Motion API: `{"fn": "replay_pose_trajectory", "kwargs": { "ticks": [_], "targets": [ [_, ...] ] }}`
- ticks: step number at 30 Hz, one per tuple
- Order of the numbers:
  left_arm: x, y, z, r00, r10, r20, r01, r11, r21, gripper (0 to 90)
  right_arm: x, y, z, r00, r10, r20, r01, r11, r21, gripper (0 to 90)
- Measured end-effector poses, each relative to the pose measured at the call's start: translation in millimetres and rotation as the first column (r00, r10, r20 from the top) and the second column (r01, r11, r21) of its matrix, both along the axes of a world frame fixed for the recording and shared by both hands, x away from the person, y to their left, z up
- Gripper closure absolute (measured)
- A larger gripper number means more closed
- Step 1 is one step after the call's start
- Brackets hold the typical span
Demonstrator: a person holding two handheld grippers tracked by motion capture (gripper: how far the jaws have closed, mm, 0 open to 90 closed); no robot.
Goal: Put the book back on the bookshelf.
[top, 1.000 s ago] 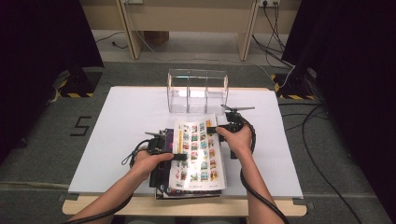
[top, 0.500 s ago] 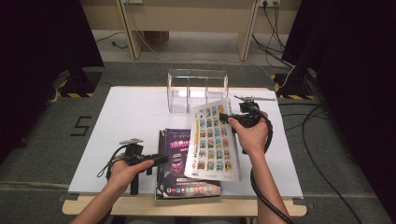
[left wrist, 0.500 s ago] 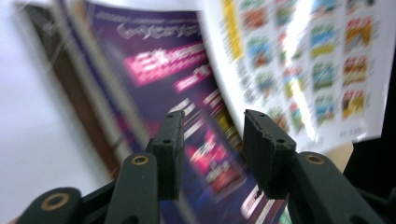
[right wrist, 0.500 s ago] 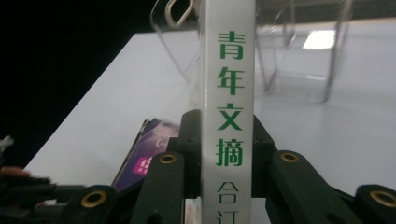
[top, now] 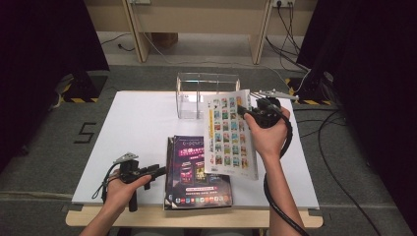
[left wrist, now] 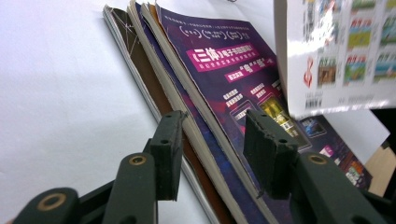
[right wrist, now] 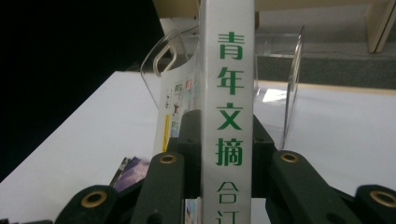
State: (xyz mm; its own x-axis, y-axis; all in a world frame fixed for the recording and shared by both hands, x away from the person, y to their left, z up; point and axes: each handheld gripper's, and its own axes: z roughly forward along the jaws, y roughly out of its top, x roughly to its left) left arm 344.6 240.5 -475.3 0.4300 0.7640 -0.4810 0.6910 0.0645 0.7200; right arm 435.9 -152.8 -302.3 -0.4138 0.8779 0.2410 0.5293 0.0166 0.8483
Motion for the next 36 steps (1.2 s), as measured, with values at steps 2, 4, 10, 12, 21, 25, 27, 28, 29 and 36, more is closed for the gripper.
{"fn": "replay_pose_trajectory", "kwargs": {
  "ticks": [2, 4, 10, 12, 21, 25, 27, 28, 29, 36],
  "targets": [
    [-0.6, 0.0, -0.7, 1.0000, 0.004, 0.006, -0.004, 0.9999, 0.012, 55.4, 0.8, -0.4, 6.7, 0.9994, -0.016, 0.030, 0.016, 1.000, 0.002, 74.0],
    [-1.1, 0.2, -1.9, 1.0000, 0.003, 0.006, -0.003, 0.9999, 0.015, 54.9, 2.5, -0.8, 14.1, 0.9979, -0.034, 0.055, 0.034, 0.999, -0.003, 74.0],
    [-1.5, -1.3, -5.7, 1.0000, -0.003, -0.002, 0.003, 0.9998, 0.018, 54.5, 11.0, -3.2, 34.2, 0.9830, -0.107, 0.149, 0.109, 0.994, -0.004, 74.0],
    [-2.3, -0.7, -6.0, 1.0000, -0.002, -0.001, 0.002, 0.9998, 0.020, 54.5, 15.5, -2.2, 38.4, 0.9747, -0.141, 0.174, 0.147, 0.989, -0.026, 74.0],
    [-2.0, 3.1, -5.6, 1.0000, 0.006, -0.005, -0.006, 0.9999, 0.012, 54.5, 34.8, -5.1, 47.3, 0.9717, -0.169, 0.166, 0.167, 0.986, 0.025, 74.0],
    [-1.3, 4.8, -6.0, 0.9999, 0.015, -0.007, -0.015, 0.9998, 0.013, 54.4, 41.3, -1.4, 50.0, 0.9805, -0.118, 0.157, 0.112, 0.993, 0.048, 74.0],
    [-1.1, 5.4, -6.5, 0.9999, 0.016, -0.005, -0.016, 0.9998, 0.010, 54.3, 45.5, 0.9, 50.1, 0.9832, -0.100, 0.153, 0.093, 0.994, 0.057, 74.0],
    [-1.1, 5.4, -6.7, 0.9998, 0.017, -0.005, -0.017, 0.9998, 0.009, 54.3, 48.9, 2.1, 49.6, 0.9846, -0.096, 0.146, 0.088, 0.994, 0.061, 74.0],
    [-1.2, 5.4, -6.9, 0.9998, 0.017, -0.008, -0.017, 0.9998, 0.009, 54.3, 51.8, 2.0, 48.7, 0.9847, -0.092, 0.148, 0.084, 0.995, 0.058, 74.0],
    [-0.7, 6.5, -7.9, 0.9998, 0.014, -0.015, -0.014, 0.9999, 0.007, 54.1, 73.1, -1.8, 41.4, 0.9801, -0.141, 0.140, 0.137, 0.990, 0.034, 74.0]
  ]
}}
